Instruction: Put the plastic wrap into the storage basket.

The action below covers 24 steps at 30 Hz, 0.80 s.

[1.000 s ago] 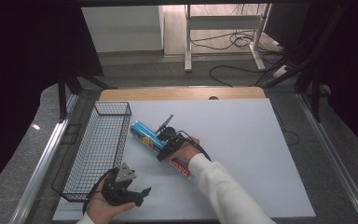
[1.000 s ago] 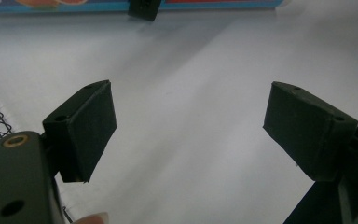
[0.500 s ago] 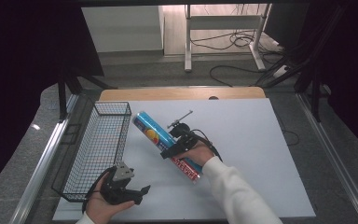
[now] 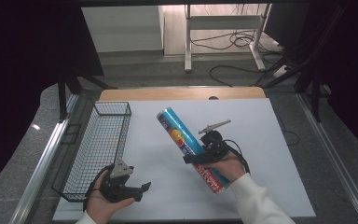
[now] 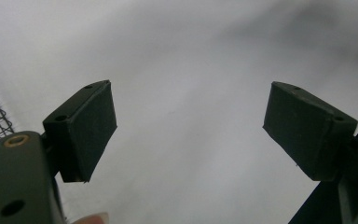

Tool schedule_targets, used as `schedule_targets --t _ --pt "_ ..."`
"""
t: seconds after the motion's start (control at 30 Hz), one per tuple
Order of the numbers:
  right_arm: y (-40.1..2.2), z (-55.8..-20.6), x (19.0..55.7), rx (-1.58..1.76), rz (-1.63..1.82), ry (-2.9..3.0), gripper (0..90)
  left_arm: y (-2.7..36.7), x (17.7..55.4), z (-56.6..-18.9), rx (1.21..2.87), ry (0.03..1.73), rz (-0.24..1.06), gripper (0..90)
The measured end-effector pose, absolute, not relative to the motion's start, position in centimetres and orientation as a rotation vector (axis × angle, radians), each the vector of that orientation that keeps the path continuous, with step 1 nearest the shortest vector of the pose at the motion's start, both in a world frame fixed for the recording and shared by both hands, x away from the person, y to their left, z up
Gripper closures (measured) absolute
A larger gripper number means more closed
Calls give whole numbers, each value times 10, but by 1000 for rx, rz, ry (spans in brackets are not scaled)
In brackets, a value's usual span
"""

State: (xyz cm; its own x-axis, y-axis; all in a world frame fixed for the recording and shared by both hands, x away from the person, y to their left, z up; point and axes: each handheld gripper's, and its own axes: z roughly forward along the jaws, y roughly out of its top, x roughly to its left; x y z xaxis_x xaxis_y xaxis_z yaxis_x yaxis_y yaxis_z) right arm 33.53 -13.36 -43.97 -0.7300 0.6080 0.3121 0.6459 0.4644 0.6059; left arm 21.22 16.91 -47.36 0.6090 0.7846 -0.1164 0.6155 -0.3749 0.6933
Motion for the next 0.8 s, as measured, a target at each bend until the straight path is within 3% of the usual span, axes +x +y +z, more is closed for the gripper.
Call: schedule_targets --t 0.17,0.43,0.8 --pt "-153 -439 322 -1157 -1165 -2595 325 167 218 -469 2037 1107 209 170" --pt "-169 -442 308 -1161 -1209 -2566 325 163 226 -468 1951 1125 164 149" --pt "-168 -443 295 -1134 -1271 -2532 325 145 259 -464 1701 1058 -124 98"
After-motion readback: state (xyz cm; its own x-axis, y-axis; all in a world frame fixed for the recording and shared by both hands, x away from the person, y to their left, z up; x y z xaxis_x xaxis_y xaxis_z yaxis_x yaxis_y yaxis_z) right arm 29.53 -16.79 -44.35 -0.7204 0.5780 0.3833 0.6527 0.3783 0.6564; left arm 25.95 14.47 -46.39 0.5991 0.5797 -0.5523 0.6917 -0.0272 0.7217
